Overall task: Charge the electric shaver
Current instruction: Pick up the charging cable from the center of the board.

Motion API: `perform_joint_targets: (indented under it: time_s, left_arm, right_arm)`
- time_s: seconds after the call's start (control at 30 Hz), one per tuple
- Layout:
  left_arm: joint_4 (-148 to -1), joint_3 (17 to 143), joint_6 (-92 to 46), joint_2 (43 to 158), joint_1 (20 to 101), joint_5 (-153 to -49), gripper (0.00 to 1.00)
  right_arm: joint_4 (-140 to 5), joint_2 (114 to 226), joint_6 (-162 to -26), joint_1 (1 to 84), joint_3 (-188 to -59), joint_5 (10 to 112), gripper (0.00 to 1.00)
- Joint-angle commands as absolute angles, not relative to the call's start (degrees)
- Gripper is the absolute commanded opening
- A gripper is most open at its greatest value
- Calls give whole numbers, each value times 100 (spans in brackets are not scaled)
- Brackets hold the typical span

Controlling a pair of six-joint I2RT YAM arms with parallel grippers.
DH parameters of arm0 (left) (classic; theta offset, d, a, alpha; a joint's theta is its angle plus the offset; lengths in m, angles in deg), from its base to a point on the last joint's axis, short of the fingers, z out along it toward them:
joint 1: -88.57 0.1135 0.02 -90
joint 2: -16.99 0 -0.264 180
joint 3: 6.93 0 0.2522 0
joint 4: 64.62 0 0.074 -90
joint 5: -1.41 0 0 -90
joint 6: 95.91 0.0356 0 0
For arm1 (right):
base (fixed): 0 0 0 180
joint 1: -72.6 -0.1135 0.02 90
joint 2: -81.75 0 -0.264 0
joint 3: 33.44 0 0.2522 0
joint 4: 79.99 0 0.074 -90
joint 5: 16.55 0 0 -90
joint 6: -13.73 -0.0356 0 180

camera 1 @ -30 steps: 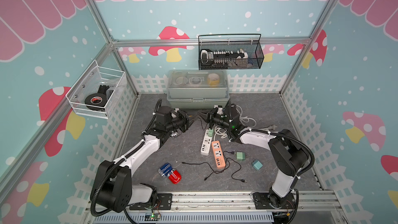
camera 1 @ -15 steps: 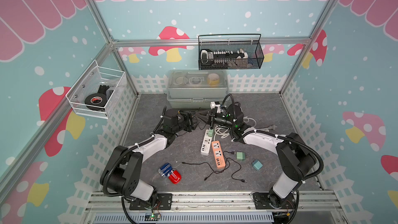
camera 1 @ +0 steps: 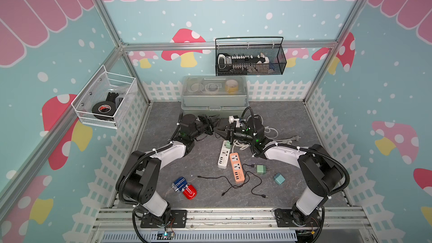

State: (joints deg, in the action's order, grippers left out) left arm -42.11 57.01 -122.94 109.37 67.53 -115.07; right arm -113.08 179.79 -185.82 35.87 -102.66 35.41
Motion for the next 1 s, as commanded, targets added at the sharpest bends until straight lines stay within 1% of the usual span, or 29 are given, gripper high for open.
perform_joint_targets:
  time_s: [0.0, 0.07, 0.17, 0.27, 0.37, 0.43, 0.5, 0.63, 0.87, 0.97]
  left_arm:
    - [-3689, 5803, -12390, 11014, 6742, -11772, 0]
    - [-3622, 5934, -12166, 11088, 6810, -12161, 0]
    - [-3980, 6218, -11552, 11114, 6969, -12848, 0]
    - [-4583, 6367, -10843, 11027, 7119, -13369, 0]
    - [-4774, 6333, -10555, 11000, 7225, -13628, 0]
    - [-4903, 6371, -10434, 11026, 7243, -13783, 0]
    - [-5092, 6450, -10319, 11076, 7219, -13925, 0]
    - [-5204, 6510, -10387, 11137, 7178, -13973, 0]
    - [-5241, 6724, -10516, 11321, 7091, -14034, 0]
    - [-5202, 6783, -10577, 11401, 7042, -14057, 0]
  right_arm:
    - [-11573, 17802, -18724, 3593, -10367, 3531, 0]
    - [-11506, 17774, -18754, 3595, -10423, 3454, 1]
    - [-11289, 17662, -18695, 3643, -10437, 3198, 24]
    - [-10482, 17332, -18217, 3783, -10407, 2901, 40]
    - [-9870, 17110, -17776, 3953, -10463, 2636, 48]
    - [-9616, 17008, -17558, 4079, -10512, 2514, 51]
    - [-9229, 16915, -17204, 4189, -10576, 2531, 51]
    - [-8298, 17166, -16363, 4228, -10974, 2444, 46]
    - [-8837, 17705, -16531, 4154, -11203, 2590, 33]
    - [-8828, 17897, -16512, 4131, -11389, 2612, 32]
